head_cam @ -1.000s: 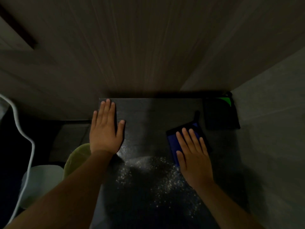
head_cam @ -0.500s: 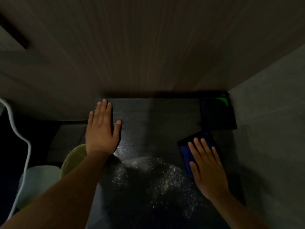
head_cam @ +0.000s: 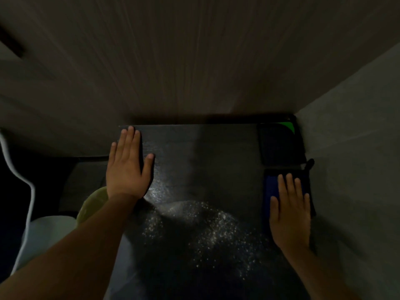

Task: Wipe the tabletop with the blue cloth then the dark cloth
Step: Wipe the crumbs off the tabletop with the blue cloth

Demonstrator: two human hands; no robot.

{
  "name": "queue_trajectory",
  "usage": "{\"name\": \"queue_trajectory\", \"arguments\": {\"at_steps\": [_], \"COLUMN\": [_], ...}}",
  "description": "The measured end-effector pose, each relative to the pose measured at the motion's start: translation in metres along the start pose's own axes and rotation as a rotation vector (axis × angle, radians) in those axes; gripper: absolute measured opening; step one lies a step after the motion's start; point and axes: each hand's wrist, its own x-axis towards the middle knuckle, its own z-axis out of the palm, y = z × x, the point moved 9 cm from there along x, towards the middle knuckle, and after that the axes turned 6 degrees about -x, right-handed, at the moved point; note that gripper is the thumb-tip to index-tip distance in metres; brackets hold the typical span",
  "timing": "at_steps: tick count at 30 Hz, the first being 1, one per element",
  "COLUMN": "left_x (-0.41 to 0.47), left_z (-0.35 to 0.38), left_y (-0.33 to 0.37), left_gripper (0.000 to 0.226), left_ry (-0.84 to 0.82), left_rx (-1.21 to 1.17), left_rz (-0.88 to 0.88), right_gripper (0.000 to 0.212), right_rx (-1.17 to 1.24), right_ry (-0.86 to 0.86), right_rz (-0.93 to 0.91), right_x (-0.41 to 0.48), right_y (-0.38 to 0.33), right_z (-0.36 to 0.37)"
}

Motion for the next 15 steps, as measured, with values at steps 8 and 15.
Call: {"name": "queue_trajectory", "arguments": {"at_steps": [8, 15], "left_x": [0.0004, -0.0002], "left_z": [-0.0008, -0.0016], "left_y": [0.0025, 0.0022], "left_gripper": [0.067, 0.065], "left_ry": [0.001, 0.013], "left_rx": [-0.001, -0.005], "left_rz": [0.001, 0.007], "right_gripper": [0.057, 0.059], "right_rx": [0.093, 0.045], "right_ry": [0.023, 0.009], "right_rz": [0.304, 0.263], "right_x": [0.0071, -0.0005], "right_y": [0.0083, 0.0081], "right_z": [0.0016, 0.0033]}}
